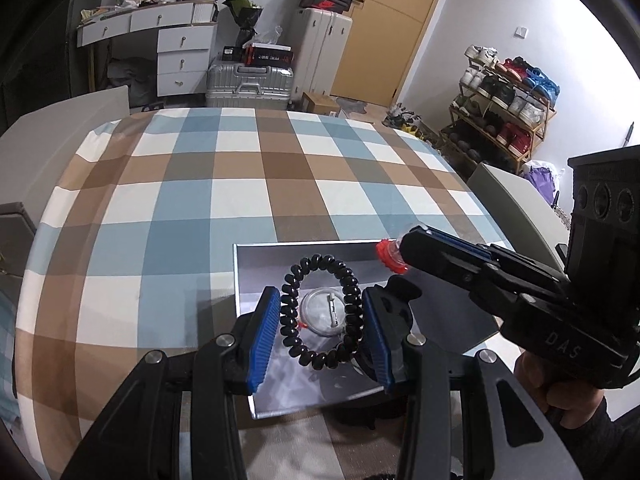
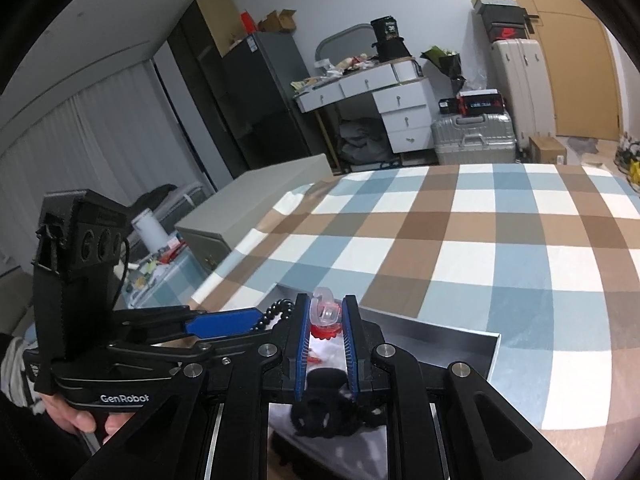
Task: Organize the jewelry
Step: 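Carry the pink item and coil hair tie into the silver box and open both tools, then withdraw both tools from the box back toward the remaining jewelry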
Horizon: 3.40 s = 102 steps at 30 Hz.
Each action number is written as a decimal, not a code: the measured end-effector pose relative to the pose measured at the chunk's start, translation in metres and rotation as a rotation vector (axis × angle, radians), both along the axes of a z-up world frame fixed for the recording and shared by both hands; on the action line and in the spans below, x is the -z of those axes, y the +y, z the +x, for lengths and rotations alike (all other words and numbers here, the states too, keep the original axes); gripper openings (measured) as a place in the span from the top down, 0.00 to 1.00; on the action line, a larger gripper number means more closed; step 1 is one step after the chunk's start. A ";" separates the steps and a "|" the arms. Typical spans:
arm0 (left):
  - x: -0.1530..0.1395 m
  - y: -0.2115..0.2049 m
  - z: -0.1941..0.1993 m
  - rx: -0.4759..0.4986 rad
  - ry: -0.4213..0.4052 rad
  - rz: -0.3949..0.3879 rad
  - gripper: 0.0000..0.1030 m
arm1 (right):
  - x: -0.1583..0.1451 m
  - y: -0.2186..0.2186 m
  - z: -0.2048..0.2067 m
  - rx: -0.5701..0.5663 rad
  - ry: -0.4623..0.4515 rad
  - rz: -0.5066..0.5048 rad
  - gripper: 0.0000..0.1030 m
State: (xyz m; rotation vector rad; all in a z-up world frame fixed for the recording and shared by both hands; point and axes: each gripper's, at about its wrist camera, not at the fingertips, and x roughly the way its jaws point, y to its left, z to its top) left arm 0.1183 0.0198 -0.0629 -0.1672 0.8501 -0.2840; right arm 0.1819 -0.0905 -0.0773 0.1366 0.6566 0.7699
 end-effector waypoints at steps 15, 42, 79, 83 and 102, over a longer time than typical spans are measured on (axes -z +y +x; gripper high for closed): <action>0.004 0.000 0.012 0.019 0.026 -0.028 0.64 | 0.008 0.003 0.010 0.004 0.023 -0.019 0.83; -0.021 -0.012 -0.025 -0.006 -0.062 0.049 0.34 | -0.027 -0.050 -0.055 0.129 -0.089 0.080 0.37; 0.042 -0.017 -0.103 -0.083 0.026 0.137 0.03 | 0.006 -0.079 -0.147 0.213 -0.094 -0.074 0.00; 0.047 -0.021 -0.108 -0.059 0.050 0.150 0.03 | 0.016 -0.077 -0.147 0.221 -0.072 -0.109 0.00; 0.058 -0.043 -0.105 0.033 0.096 0.230 0.03 | 0.033 -0.075 -0.151 0.251 -0.043 -0.193 0.00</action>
